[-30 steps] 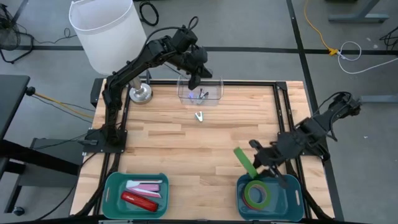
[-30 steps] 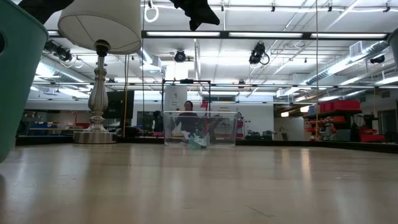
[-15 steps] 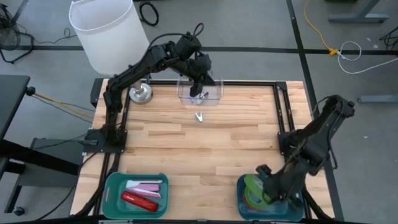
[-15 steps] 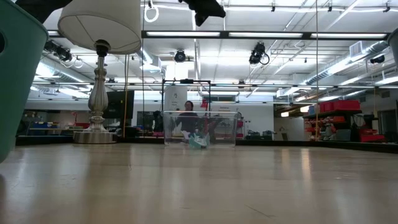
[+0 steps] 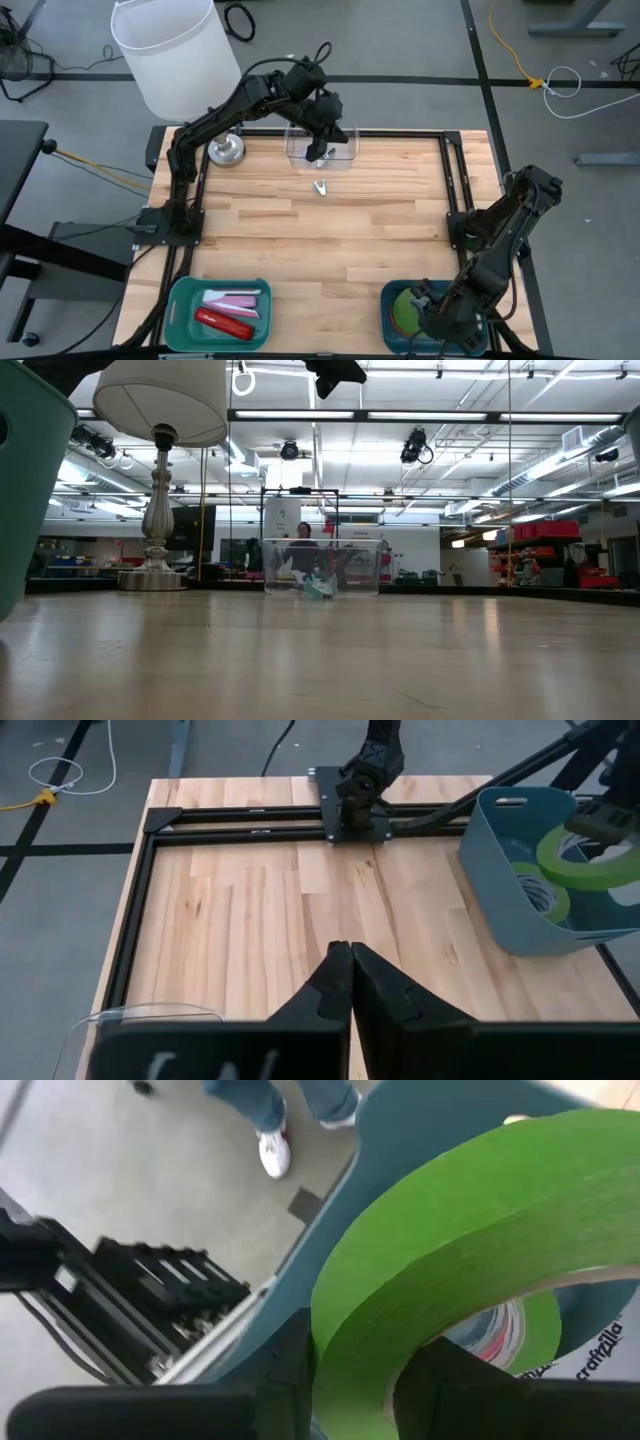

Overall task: Pick and place Stapler, Stapler remover, tape
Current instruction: Put the green tape into the blue bin

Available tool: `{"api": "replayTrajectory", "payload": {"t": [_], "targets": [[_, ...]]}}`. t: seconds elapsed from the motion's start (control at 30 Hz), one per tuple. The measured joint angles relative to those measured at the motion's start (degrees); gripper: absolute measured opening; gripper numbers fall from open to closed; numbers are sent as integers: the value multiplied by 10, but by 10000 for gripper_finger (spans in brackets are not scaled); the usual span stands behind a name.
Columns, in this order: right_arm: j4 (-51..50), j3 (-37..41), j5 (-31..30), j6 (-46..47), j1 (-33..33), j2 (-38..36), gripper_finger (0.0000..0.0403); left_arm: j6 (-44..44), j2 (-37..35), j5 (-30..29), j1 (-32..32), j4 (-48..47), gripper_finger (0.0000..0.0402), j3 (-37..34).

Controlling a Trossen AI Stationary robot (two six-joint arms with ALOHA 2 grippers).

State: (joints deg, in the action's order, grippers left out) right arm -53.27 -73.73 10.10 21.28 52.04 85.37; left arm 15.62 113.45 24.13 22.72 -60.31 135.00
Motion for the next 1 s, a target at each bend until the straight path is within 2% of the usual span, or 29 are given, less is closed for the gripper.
{"api": "replayTrajectory", "payload": {"t": [0.37, 0.57, 0.8, 1.0], "targets": [[-30, 0, 1, -33, 6, 61, 93, 0, 0, -1, -1, 0, 12, 0], [-57, 0, 46, -34, 8, 98, 93, 0, 0, -1, -1, 0, 6, 0], [-62, 0, 45, -34, 10, 106, 97, 0, 0, -1, -1, 0, 11, 0], [-62, 0, 45, -28, 10, 106, 122, 0, 0, -1, -1, 0, 10, 0]]}}
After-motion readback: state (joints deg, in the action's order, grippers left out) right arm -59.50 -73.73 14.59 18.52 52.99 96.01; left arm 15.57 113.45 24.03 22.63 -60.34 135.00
